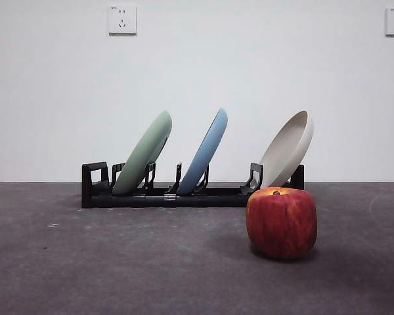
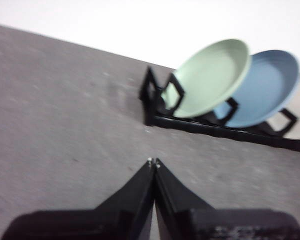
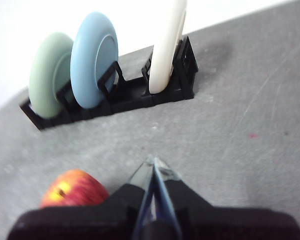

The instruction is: Take the green plate from the plate rack,put the plate on the table,take the apple from the table,put the apple in the plate

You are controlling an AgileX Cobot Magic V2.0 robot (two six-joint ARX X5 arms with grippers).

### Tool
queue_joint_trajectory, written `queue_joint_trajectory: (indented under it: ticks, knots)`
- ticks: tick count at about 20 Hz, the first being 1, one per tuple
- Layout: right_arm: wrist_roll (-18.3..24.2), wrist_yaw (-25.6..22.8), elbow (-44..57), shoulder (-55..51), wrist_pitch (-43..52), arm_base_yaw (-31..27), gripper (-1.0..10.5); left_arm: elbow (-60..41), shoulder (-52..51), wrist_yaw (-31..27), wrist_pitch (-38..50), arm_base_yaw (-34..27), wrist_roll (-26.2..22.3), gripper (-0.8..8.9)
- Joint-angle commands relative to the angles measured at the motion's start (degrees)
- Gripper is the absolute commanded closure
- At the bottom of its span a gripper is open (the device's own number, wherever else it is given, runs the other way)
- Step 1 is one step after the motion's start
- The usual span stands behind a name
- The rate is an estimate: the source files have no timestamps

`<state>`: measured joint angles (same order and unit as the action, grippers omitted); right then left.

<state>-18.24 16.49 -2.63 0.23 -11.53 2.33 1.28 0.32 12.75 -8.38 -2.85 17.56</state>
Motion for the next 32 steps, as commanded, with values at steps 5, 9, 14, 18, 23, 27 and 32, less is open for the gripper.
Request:
queue_joint_trajectory:
  ticks: [5, 9, 14, 18, 23, 27, 32]
  knots:
    - [-3.28, 3.23, -11.1, 5.99, 0.13, 0.11, 9.6, 7.96, 0.87, 7.43, -3.82, -0.13, 5.2, 8.2]
    - [-0.26, 8.22, -19.58, 14.51, -5.35, 0.37, 9.6, 13.99, 4.63, 11.34, -7.21, -0.13, 4.13, 8.2]
    - [7.17, 13.77, -28.96, 23.34, -15.28, 1.07, 9.6, 19.63, 9.92, 16.46, -11.96, -0.13, -1.16, 8.2]
    - [15.02, 15.12, -37.16, 30.27, -25.62, 1.99, 9.6, 24.79, 15.19, 20.92, -17.86, -0.13, -7.52, 8.2]
    - [22.97, 15.1, -44.65, 36.09, -36.33, 3.13, 9.6, 30.42, 20.74, 24.41, -24.55, -0.07, -13.86, 8.2]
    - [27.63, 15.02, -49.16, 39.32, -44.94, 3.98, 9.6, 34.99, 25.11, 26.86, -31.3, 0.7, -19.19, 8.2]
    - [30.18, 14.91, -49.66, 39.89, -48.3, 4.28, 9.4, 37.51, 27.36, 26.47, -35.93, 2.23, -22.25, 8.11]
